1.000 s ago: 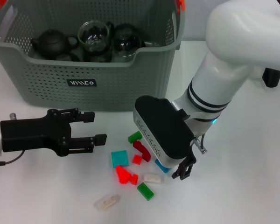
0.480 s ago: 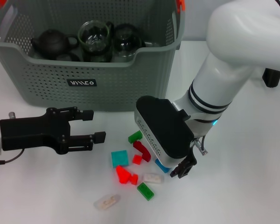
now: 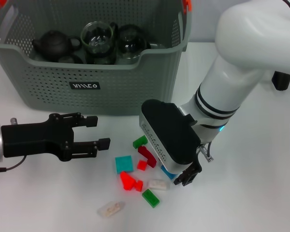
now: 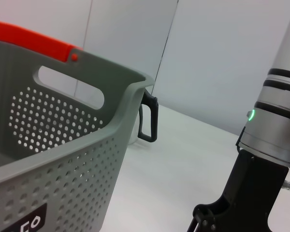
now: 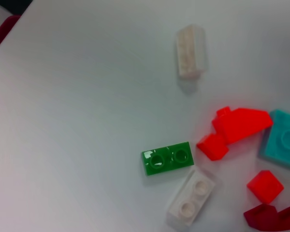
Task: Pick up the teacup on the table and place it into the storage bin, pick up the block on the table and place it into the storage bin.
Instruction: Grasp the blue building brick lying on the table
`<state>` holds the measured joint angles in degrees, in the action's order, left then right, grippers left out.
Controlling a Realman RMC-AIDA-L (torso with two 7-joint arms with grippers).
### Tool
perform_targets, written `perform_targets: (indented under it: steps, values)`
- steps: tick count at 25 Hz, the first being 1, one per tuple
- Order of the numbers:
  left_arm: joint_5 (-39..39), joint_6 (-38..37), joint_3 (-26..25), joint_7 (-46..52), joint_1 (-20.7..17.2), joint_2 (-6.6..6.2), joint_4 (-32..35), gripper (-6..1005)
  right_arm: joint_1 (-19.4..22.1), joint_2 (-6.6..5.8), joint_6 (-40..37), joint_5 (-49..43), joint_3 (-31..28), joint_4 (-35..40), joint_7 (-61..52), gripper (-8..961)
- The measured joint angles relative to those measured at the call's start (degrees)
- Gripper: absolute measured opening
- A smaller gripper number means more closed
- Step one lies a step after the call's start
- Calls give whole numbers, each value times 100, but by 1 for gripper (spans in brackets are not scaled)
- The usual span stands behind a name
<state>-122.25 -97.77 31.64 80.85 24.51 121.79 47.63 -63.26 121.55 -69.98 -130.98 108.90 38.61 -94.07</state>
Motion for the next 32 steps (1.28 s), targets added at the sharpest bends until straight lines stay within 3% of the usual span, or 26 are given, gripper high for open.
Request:
perform_targets:
  steps: [23,32]
  values:
    - [9,12,-10,-8,0,-6,-8,763,-10,0,99,53,0,-152,30,730]
    - [5,12,-73,-8,-1,-16,-8,763,-3,-8,82,55,5,-152,30,508]
